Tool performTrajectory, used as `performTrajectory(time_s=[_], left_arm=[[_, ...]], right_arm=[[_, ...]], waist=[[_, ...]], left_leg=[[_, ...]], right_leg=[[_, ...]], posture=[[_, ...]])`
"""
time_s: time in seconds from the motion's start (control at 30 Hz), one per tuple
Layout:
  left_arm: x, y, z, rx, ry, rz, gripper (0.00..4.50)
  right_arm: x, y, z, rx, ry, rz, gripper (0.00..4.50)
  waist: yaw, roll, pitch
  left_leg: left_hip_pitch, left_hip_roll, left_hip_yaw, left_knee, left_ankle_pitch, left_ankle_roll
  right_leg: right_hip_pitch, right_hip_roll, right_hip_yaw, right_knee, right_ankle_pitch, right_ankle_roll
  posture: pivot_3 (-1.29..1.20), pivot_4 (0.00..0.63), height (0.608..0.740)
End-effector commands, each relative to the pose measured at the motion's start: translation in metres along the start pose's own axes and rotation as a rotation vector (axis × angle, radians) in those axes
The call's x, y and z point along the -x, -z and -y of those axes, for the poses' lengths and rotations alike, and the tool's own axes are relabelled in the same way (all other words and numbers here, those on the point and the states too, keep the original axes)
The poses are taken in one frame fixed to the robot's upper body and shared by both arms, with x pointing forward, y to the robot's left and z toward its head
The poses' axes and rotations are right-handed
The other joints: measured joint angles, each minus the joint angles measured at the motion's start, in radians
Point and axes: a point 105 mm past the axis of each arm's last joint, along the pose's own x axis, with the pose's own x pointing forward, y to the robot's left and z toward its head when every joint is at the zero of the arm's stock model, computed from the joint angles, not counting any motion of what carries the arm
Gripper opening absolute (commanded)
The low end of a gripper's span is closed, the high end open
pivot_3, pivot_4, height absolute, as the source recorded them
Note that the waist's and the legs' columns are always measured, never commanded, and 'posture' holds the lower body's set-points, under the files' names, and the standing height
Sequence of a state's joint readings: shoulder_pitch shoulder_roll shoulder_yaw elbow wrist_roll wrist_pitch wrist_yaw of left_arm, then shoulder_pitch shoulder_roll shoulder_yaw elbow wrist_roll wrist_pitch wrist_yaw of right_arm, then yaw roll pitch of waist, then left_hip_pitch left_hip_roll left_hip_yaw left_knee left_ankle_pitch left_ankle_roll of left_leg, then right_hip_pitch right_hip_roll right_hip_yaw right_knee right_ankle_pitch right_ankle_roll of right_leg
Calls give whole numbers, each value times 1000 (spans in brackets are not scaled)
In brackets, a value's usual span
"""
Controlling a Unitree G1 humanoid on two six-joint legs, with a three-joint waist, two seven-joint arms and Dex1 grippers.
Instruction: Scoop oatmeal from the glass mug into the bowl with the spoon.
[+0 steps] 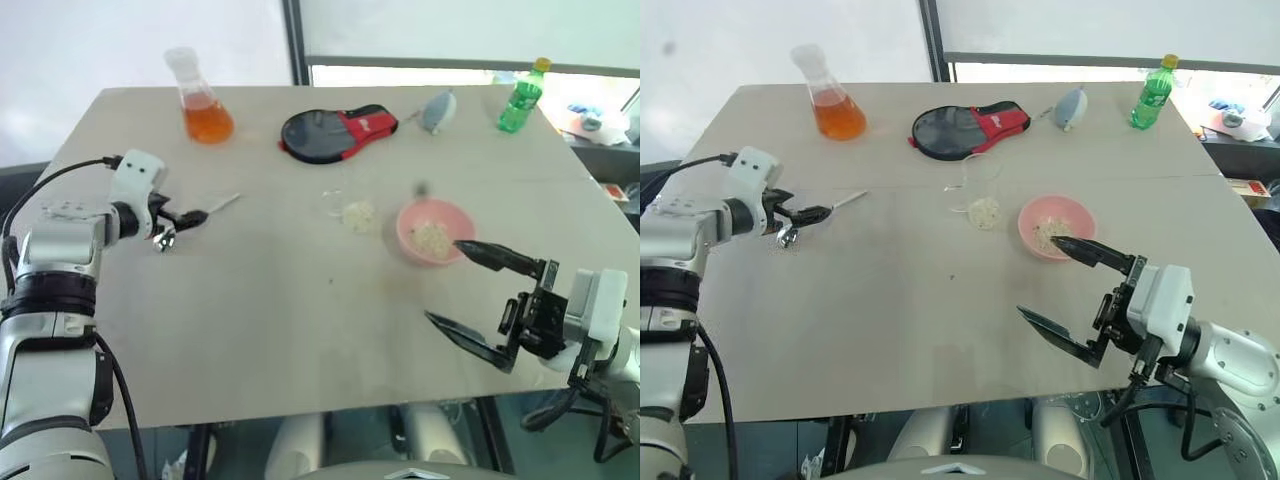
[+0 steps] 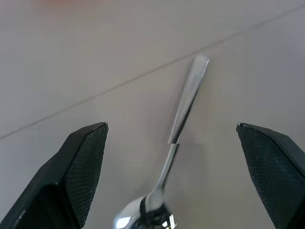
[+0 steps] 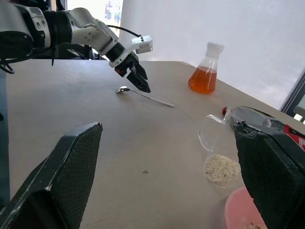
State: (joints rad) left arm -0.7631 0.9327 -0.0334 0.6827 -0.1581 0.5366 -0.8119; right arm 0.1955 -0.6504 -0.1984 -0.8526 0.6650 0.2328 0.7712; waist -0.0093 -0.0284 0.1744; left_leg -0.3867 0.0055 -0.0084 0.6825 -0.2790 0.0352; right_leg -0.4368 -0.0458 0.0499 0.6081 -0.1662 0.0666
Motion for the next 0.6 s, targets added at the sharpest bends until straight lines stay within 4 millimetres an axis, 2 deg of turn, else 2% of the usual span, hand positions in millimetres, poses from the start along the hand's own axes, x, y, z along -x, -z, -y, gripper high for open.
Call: performTrajectory(time_s=[0.03, 0.13, 0.23, 0.47, 0.5, 0.6], left_arm=[[-2, 2, -9, -19, -4, -55, 4500], [-7, 7, -9, 43, 4, -74, 4500], [-9, 4, -4, 74, 50, -47, 3696], [-12, 6, 0, 33, 59, 1, 267], [-12, 5, 0, 0, 41, 17, 81], [-8, 5, 2, -198, -31, 30, 81]], right_arm=[[-2, -5, -2, 25, -2, 10, 4451], [-1, -4, -2, 27, 1, 5, 4451], [0, -4, -3, 30, 7, -3, 4500], [2, -3, -4, 26, 11, -10, 4500], [2, -3, -5, 23, 9, -11, 4500], [2, -2, -5, 20, 4, -16, 4500]], waist=[[3, -1, 1], [3, -2, 0], [3, -2, 0], [2, -2, 0], [1, -2, 0], [-1, -2, 0]], left_leg=[[0, 0, 0, 0, 0, 0], [0, 0, 0, 1, 0, 0], [-1, 0, 0, 1, 0, 0], [0, 0, 0, 1, 0, 0], [0, 0, 0, 1, 0, 0], [0, 1, 0, 1, 0, 0]], right_leg=[[0, 0, 0, 0, 0, 0], [0, 0, 0, 0, 0, 0], [0, 0, 0, 0, 0, 0], [0, 0, 0, 1, 1, 1], [0, 0, 0, 1, 1, 1], [0, -1, 0, 2, 3, 0]], posture=[[0, 150, 740], [0, 150, 740], [0, 150, 740], [0, 150, 740], [0, 150, 740], [0, 150, 740]])
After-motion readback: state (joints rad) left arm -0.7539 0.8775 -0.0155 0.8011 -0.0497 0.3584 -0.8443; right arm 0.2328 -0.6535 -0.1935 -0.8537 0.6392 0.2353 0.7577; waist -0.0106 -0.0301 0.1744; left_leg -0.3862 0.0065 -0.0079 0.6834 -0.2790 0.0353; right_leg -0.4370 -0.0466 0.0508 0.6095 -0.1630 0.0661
